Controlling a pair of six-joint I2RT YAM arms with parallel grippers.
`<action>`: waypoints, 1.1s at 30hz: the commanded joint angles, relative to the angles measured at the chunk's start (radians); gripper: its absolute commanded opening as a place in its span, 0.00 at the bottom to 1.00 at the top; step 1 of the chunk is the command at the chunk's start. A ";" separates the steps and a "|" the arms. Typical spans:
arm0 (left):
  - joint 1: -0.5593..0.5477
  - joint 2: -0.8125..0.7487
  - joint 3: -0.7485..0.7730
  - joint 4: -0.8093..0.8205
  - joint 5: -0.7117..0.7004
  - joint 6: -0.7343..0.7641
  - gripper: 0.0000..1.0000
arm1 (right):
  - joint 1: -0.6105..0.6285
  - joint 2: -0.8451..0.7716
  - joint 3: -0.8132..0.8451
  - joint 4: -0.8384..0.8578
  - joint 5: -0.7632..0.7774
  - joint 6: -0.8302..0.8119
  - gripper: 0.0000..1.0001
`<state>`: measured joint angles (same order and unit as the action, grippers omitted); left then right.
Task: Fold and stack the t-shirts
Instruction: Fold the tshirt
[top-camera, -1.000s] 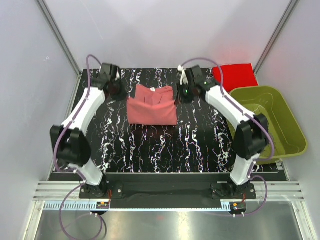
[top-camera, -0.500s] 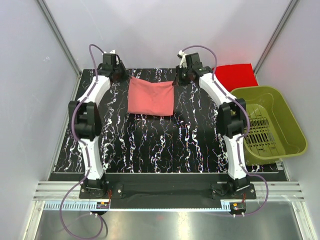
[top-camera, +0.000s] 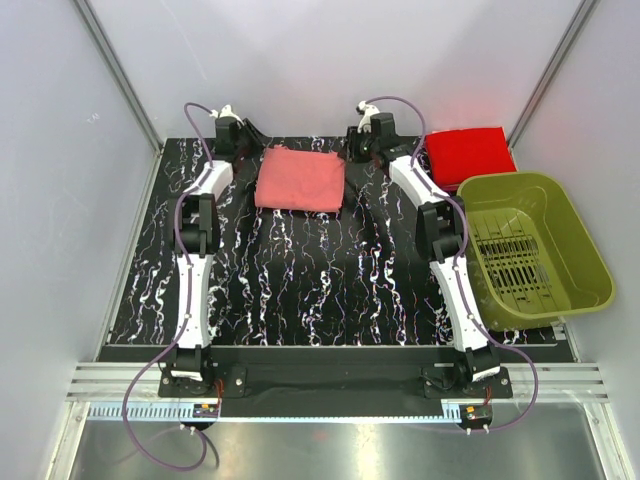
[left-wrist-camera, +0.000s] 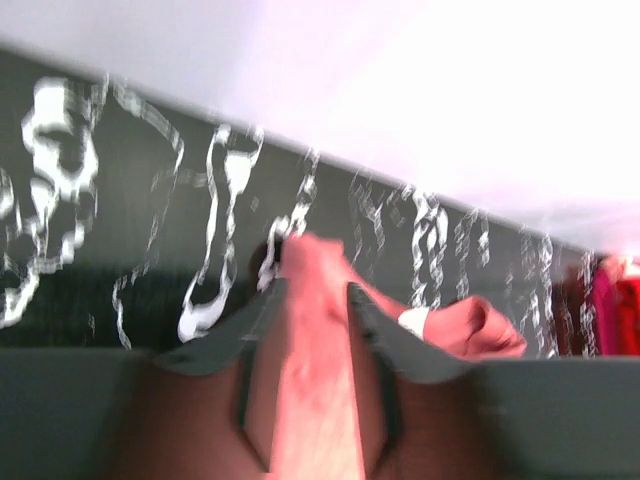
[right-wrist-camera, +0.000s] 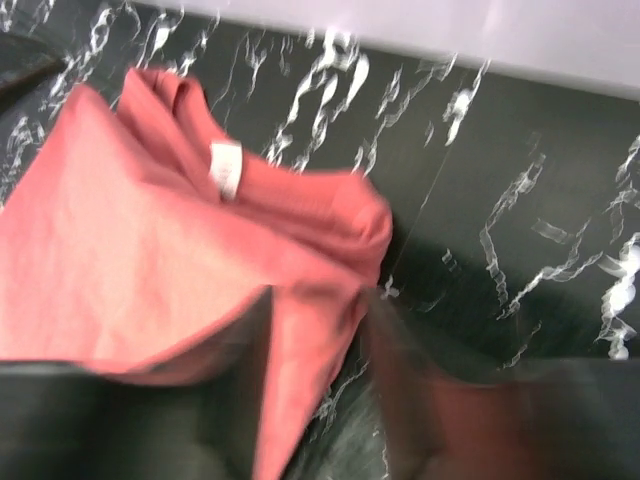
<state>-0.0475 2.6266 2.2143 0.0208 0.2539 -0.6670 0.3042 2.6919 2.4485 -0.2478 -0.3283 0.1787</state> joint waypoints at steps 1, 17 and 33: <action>0.006 -0.028 0.061 0.202 -0.044 0.024 0.40 | -0.017 0.023 0.073 0.149 0.054 0.018 0.54; 0.009 -0.595 -0.625 0.022 -0.016 0.385 0.61 | -0.025 -0.270 -0.276 -0.088 -0.296 -0.034 0.85; 0.032 -0.577 -0.757 -0.097 0.272 0.434 0.56 | -0.014 -0.239 -0.419 -0.183 -0.502 -0.143 0.77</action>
<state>-0.0261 2.0373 1.4368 -0.0845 0.4343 -0.2497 0.2798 2.4645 2.0533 -0.4015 -0.7593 0.0959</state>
